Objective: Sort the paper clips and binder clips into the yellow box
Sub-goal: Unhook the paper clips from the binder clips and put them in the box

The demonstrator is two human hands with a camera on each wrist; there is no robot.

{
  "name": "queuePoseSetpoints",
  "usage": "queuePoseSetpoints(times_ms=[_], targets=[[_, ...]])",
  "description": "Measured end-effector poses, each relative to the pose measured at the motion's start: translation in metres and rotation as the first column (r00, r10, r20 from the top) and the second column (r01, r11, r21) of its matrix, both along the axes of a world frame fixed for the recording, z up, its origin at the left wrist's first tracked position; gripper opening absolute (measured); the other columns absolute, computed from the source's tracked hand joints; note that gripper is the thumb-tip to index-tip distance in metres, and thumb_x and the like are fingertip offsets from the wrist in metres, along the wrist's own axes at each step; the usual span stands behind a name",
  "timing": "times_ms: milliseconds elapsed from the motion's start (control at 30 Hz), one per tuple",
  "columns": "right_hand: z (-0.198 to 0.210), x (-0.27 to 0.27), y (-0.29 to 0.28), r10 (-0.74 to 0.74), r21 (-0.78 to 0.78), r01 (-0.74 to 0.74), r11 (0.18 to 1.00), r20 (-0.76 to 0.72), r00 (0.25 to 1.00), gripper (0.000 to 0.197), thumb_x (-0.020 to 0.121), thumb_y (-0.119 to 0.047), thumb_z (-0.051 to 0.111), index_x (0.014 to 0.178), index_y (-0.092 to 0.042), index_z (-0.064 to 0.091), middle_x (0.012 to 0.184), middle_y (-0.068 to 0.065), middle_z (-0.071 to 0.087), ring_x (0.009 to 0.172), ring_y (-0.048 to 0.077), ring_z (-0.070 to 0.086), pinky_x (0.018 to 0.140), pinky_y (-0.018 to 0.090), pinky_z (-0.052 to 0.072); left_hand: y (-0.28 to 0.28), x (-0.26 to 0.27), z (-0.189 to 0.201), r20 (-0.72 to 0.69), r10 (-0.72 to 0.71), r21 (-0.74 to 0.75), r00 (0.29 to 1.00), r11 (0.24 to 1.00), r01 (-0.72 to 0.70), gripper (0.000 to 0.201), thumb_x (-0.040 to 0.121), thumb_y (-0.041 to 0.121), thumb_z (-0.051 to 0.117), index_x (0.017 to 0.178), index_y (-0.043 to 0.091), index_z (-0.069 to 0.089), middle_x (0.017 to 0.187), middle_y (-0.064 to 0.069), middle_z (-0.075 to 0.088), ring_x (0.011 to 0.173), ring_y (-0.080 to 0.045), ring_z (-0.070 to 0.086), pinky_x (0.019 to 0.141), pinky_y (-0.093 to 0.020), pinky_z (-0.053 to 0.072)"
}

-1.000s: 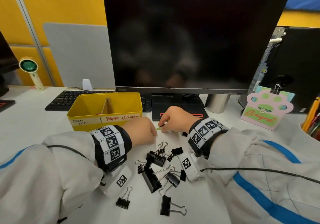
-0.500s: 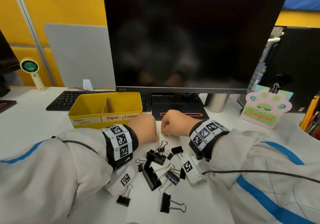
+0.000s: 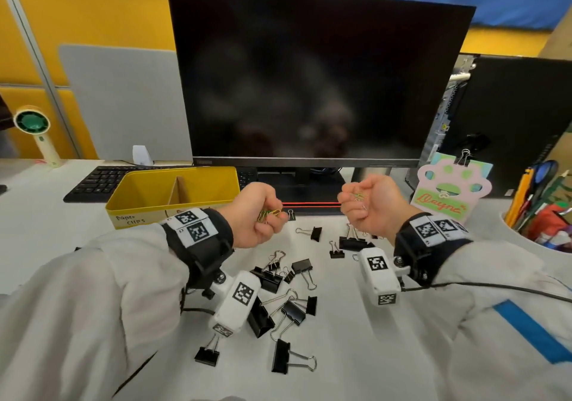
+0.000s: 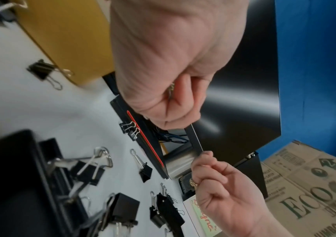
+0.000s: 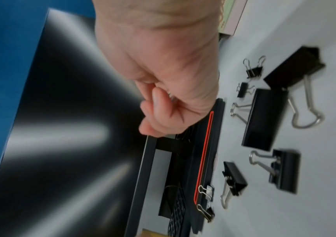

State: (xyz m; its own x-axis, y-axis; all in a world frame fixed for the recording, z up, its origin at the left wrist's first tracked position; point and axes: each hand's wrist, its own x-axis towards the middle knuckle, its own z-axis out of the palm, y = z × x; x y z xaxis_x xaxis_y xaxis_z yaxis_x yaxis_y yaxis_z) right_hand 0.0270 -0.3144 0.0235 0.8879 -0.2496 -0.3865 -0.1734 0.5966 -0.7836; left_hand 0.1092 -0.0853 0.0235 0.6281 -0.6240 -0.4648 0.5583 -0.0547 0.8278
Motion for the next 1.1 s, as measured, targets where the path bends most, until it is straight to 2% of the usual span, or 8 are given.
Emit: queuePoseSetpoints(times_ms=[100, 200, 267, 333, 433, 667, 933, 1100], targets=[[-0.002, -0.003, -0.003, -0.036, -0.288, 0.012, 0.957, -0.079, 0.996, 0.03, 0.091, -0.014, 0.043, 0.108, 0.0, 0.062, 0.064, 0.002, 0.048, 0.05, 0.009, 0.033, 0.036, 0.017, 0.024, -0.012, -0.004, 0.001, 0.102, 0.055, 0.049, 0.993, 0.997, -0.06, 0.014, 0.071, 0.004, 0.044, 0.078, 0.015, 0.04, 0.07, -0.004, 0.049, 0.049, -0.011, 0.039, 0.035, -0.016, 0.027], [-0.009, 0.005, 0.004, -0.034, -0.623, -0.107, 0.774, -0.211, 0.977, 0.026, 0.092, -0.016, 0.062, 0.111, 0.001, 0.068, 0.057, -0.003, 0.036, 0.047, 0.009, 0.025, 0.037, 0.02, 0.021, -0.028, -0.003, -0.004, 0.514, -0.016, 0.297, 0.858, 0.941, -0.161, 0.01, 0.09, 0.014, 0.052, 0.082, 0.011, 0.057, 0.069, 0.001, 0.049, 0.053, -0.012, 0.04, 0.046, -0.02, 0.032], [-0.013, 0.012, 0.012, -0.04, -0.849, -0.242, 0.469, -0.294, 0.955, 0.022, 0.091, -0.017, 0.066, 0.111, -0.007, 0.071, 0.062, -0.002, 0.049, 0.048, 0.011, 0.038, 0.042, 0.021, 0.034, -0.034, 0.0, -0.008, 0.739, -0.261, 0.452, 0.621, 0.876, -0.17, 0.023, 0.099, 0.02, 0.052, 0.109, 0.008, 0.07, 0.094, -0.002, 0.067, 0.078, -0.016, 0.062, 0.067, -0.025, 0.049], [-0.019, 0.022, 0.017, 0.049, -0.93, -0.358, 0.087, -0.355, 0.934, 0.031, 0.096, -0.009, 0.058, 0.124, -0.011, 0.069, 0.105, 0.005, 0.07, 0.084, 0.014, 0.062, 0.077, 0.022, 0.053, -0.04, 0.0, -0.008, 0.67, -0.591, 0.71, 0.449, 0.688, -0.154, 0.041, 0.104, 0.02, 0.047, 0.145, 0.018, 0.051, 0.141, -0.005, 0.056, 0.125, -0.022, 0.056, 0.1, -0.03, 0.046], [-0.024, 0.032, 0.024, 0.064, -0.874, -0.442, -0.2, -0.462, 0.885, 0.043, 0.096, 0.001, 0.051, 0.134, -0.013, 0.063, 0.138, 0.008, 0.059, 0.126, 0.025, 0.056, 0.109, 0.033, 0.044, -0.044, 0.003, -0.006, 0.495, -0.817, 0.868, 0.296, 0.449, -0.213, 0.054, 0.105, 0.012, 0.04, 0.157, 0.021, 0.028, 0.16, -0.006, 0.035, 0.143, -0.024, 0.038, 0.113, -0.032, 0.034], [-0.033, 0.058, 0.022, -0.032, -0.86, -0.453, -0.233, -0.459, 0.888, 0.028, 0.094, -0.016, 0.053, 0.113, -0.014, 0.073, 0.114, 0.005, 0.07, 0.105, 0.024, 0.065, 0.099, 0.038, 0.053, -0.049, 0.012, -0.009, 0.424, -0.885, 0.879, 0.191, 0.352, -0.32, 0.058, 0.1, 0.01, 0.052, 0.154, 0.023, 0.037, 0.154, -0.005, 0.042, 0.14, -0.024, 0.043, 0.112, -0.034, 0.039], [-0.029, 0.05, 0.028, -0.001, -0.835, -0.496, -0.237, -0.51, 0.86, 0.027, 0.097, -0.017, 0.057, 0.118, -0.008, 0.07, 0.117, 0.01, 0.069, 0.111, 0.027, 0.064, 0.1, 0.038, 0.052, -0.043, 0.016, -0.015, 0.474, -0.828, 0.845, 0.3, 0.332, -0.419, 0.024, 0.092, 0.029, 0.062, 0.112, 0.015, 0.066, 0.086, 0.0, 0.061, 0.084, -0.018, 0.061, 0.076, -0.027, 0.053], [-0.028, 0.043, 0.027, 0.019, -0.896, -0.422, -0.139, -0.428, 0.903, 0.018, 0.084, -0.021, 0.077, 0.099, -0.01, 0.077, 0.102, 0.004, 0.071, 0.098, 0.021, 0.067, 0.092, 0.036, 0.057, -0.035, 0.013, -0.012, 0.418, -0.858, 0.867, 0.299, 0.279, -0.412, 0.037, 0.088, 0.037, 0.071, 0.116, 0.014, 0.064, 0.09, 0.0, 0.059, 0.086, -0.018, 0.059, 0.075, -0.026, 0.05]])
